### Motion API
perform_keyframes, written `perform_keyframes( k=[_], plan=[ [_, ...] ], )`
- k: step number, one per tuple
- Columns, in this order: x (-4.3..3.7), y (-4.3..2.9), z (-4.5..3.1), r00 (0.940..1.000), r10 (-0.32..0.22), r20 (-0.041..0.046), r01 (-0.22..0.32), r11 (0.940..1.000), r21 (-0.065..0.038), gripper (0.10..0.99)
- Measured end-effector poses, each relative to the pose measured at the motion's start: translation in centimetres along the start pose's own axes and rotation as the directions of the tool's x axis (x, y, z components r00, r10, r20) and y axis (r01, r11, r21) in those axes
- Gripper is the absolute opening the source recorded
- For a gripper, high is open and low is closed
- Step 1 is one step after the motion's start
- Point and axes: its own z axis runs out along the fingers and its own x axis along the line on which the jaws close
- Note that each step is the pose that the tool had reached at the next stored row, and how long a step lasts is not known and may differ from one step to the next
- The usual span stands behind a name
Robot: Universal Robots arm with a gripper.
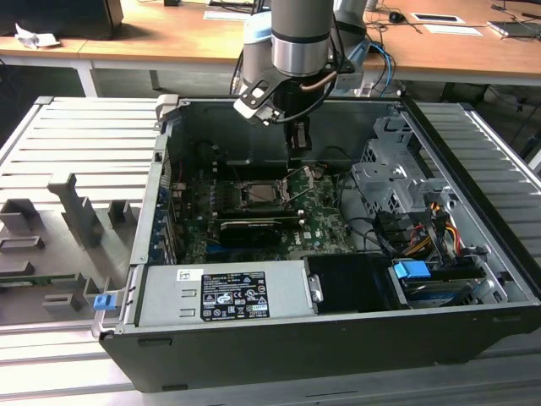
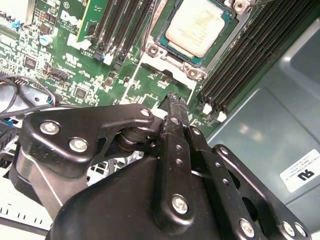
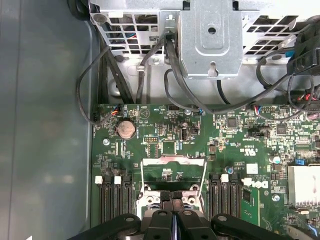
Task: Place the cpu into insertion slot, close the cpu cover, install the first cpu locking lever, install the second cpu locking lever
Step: 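Close the cpu cover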
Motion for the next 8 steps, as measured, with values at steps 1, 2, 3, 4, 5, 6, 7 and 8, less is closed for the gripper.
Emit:
perform_keyframes(
  k=[1,2,3,4,5,6,7,8],
  plan=[
    [0.00,0.07,0.00,1.0000,0.000,0.0001,0.000,1.0000,0.000,0.106],
    [0.00,0.12,0.01,1.0000,0.000,0.0000,0.000,1.0000,0.000,0.106],
    [0.00,0.20,0.02,1.0000,0.000,0.0000,0.000,1.0000,0.000,0.106],
    [0.00,0.28,0.02,1.0000,0.000,0.0001,0.000,1.0000,0.000,0.106],
    [0.00,0.35,0.03,1.0000,0.000,0.0000,0.000,1.0000,0.000,0.106],
    [0.00,0.41,0.03,1.0000,0.000,0.0000,0.000,1.0000,0.000,0.106],
    [0.00,0.45,0.03,1.0000,0.000,0.0001,0.000,1.0000,0.000,0.106],
    [0.00,0.50,0.04,1.0000,0.000,0.0001,0.000,1.0000,0.000,0.106]
  ],
)
